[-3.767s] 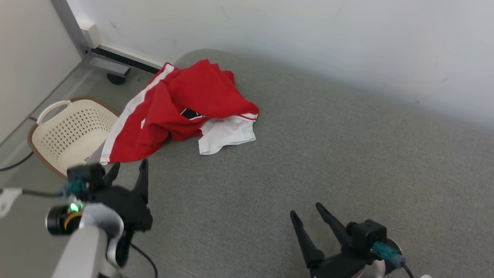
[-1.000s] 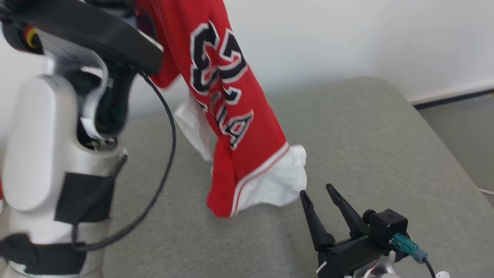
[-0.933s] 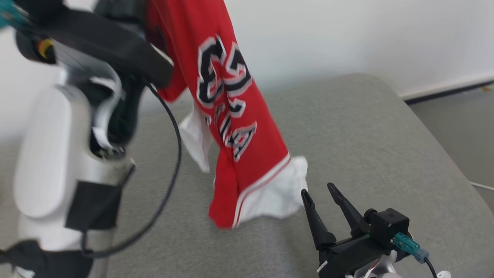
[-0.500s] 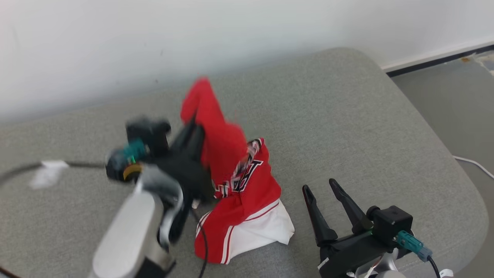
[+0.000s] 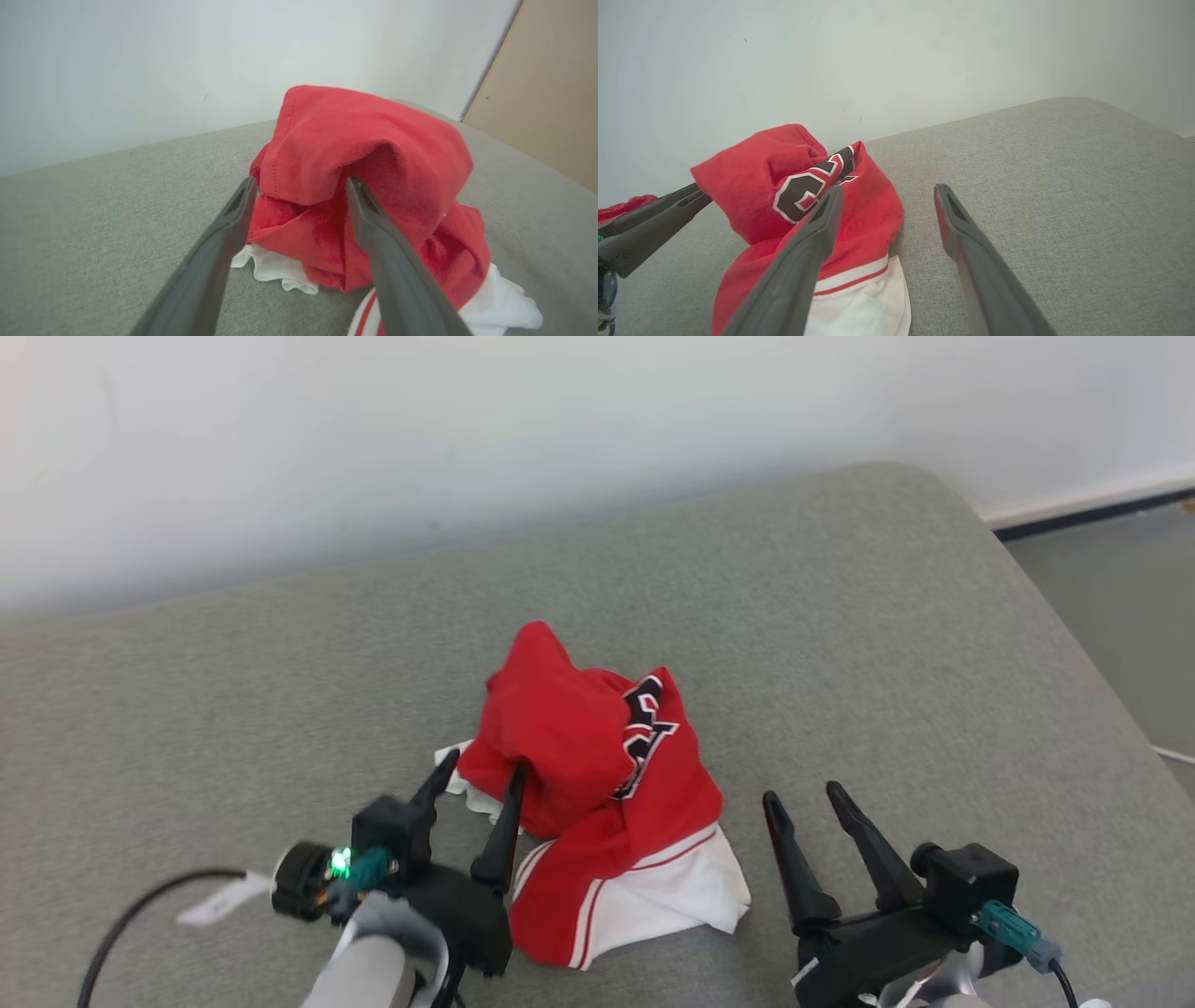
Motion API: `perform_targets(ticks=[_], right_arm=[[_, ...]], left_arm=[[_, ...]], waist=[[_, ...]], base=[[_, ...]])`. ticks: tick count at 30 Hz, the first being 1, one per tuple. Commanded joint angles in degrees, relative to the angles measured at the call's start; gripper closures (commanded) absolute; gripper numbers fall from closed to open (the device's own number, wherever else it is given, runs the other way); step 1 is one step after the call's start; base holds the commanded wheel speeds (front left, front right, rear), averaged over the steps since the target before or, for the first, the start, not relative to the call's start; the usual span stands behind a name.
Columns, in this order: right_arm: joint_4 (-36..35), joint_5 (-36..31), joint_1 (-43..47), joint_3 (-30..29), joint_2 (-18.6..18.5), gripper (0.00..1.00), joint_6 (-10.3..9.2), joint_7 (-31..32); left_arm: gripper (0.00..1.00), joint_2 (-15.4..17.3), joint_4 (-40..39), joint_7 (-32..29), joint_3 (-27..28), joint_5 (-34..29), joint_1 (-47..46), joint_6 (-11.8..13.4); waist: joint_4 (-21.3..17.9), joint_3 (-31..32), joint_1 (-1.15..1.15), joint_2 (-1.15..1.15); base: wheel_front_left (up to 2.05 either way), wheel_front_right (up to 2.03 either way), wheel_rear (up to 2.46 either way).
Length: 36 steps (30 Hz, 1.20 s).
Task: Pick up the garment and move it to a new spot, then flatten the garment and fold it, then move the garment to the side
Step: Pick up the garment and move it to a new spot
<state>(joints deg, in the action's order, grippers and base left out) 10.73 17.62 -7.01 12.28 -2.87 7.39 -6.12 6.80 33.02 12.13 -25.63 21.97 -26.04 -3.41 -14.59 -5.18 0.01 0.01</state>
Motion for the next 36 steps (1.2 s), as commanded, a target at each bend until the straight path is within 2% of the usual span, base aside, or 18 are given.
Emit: perform_targets(ticks=[1, 5, 8, 12, 17, 23, 29, 36], right_arm=[[0.7, -0.4, 0.8, -0.9, 0.0, 0.00, 0.19, -0.5], [1.3, -0.2, 1.8, -3.0, 0.0, 0.00, 0.19, -1.8], [1.7, 0.1, 2.6, -4.6, 0.0, 0.00, 0.19, -3.5], [2.2, 0.2, 3.2, -5.7, 0.0, 0.00, 0.20, -5.1], [3.0, -0.8, 4.9, -7.0, -0.1, 0.00, 0.19, -7.0], [2.7, -3.5, 7.1, -10.2, -0.1, 0.00, 0.19, -8.6], [3.7, -6.6, 8.4, -11.3, 0.0, 0.00, 0.19, -9.0], [4.7, -7.5, 9.0, -12.0, 0.0, 0.00, 0.19, -9.0]], left_arm=[[0.00, 0.5, -0.7, 1.2, -0.1, -0.7, 2.1, 0.6], [0.00, 1.4, -5.9, 2.9, 2.0, -1.5, 7.0, 3.1], [0.00, 1.5, -13.4, 3.1, 5.5, -1.6, 11.3, 4.3], [0.00, 1.3, -20.5, 3.0, 9.5, -2.5, 17.1, 4.3], [0.00, -0.1, -29.0, 3.0, 16.5, -3.9, 24.6, 2.7], [0.00, -1.0, -31.7, 3.0, 22.7, -5.9, 31.3, -0.2], [0.00, -1.5, -32.1, 3.0, 26.4, -8.8, 36.8, -0.2], [0.00, -2.2, -31.6, 3.0, 28.4, -10.4, 38.2, -1.4]], waist=[[2.5, 2.2, -0.01, -0.01], [4.9, 4.0, -0.01, -0.01], [6.7, 4.9, -0.01, -0.01], [8.5, 5.6, -0.01, -0.01], [11.5, 6.6, -0.01, -0.01], [13.6, 7.3, -0.01, -0.01], [13.9, 7.2, -0.01, -0.01], [13.7, 6.9, -0.01, -0.01]], base=[[0.00, 0.00, 0.00], [0.00, 0.00, 0.00], [0.00, 0.00, 0.00], [0.00, 0.00, 0.00], [0.00, 0.00, 0.00], [0.00, 0.00, 0.00], [0.00, 0.00, 0.00], [0.00, 0.00, 0.00]])
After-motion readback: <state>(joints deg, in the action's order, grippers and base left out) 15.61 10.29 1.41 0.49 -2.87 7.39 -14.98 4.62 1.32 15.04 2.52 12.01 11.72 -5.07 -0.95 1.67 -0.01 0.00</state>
